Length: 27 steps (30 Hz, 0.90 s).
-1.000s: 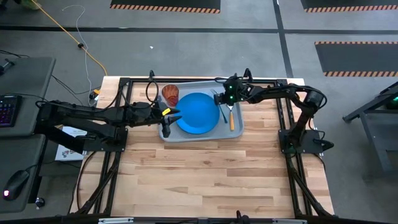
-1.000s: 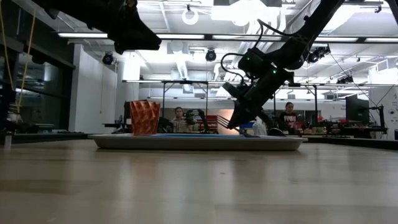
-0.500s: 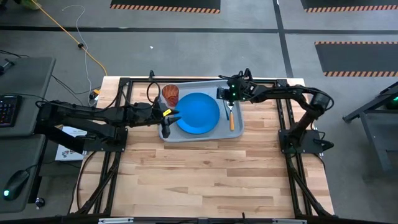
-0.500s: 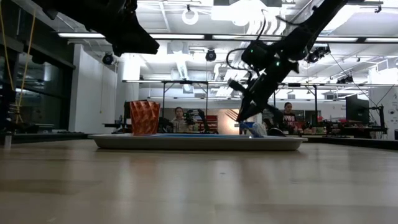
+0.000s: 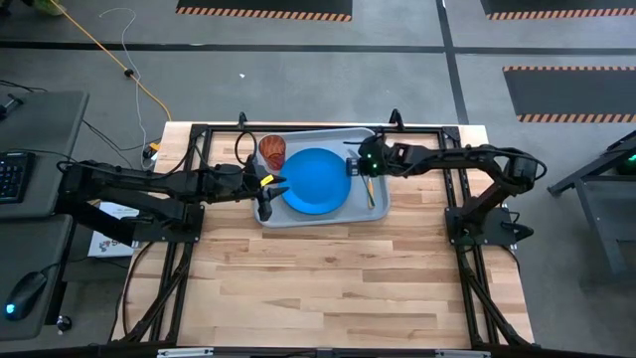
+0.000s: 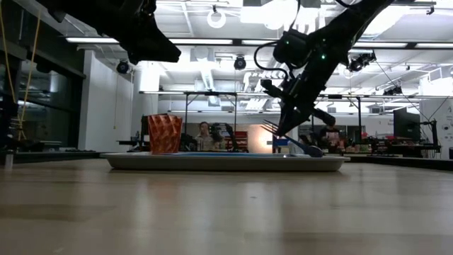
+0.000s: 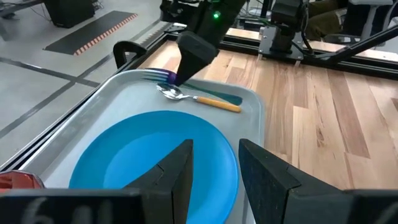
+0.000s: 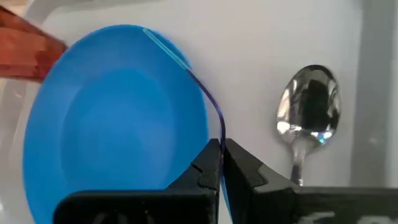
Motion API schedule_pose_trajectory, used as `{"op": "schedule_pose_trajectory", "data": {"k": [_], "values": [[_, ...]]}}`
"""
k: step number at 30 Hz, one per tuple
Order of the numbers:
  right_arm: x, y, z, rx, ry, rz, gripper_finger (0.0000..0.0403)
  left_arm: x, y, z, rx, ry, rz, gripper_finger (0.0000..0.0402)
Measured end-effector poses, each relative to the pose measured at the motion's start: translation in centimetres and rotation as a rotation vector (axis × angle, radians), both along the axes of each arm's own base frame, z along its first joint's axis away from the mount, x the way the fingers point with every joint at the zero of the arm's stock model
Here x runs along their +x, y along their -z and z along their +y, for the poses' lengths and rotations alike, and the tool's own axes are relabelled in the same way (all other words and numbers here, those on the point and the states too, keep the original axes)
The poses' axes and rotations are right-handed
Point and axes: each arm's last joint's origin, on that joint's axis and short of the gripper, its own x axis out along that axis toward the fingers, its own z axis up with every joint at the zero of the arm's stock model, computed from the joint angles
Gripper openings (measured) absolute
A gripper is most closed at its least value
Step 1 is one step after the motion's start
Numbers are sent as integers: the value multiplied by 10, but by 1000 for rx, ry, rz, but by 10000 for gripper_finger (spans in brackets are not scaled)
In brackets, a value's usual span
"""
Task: Pick and place plate/cup/fork/spoon on tray
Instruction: Put the blue fork on the gray serving tray to the right of the blue plate
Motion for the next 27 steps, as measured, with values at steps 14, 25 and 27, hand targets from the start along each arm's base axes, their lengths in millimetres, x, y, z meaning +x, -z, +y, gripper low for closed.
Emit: {"op": "schedule_pose_trajectory", "data": {"k": [14, 25, 27], "values": [[-21, 16, 3, -33, 36, -313, 0, -1, 3, 1, 1, -6, 32, 117], [-37, 37, 9, -7, 107, -285, 0, -1, 1, 1, 1, -6, 12, 117], [-38, 38, 9, -11, 116, -295, 0, -1, 1, 1, 1, -6, 12, 117]]}}
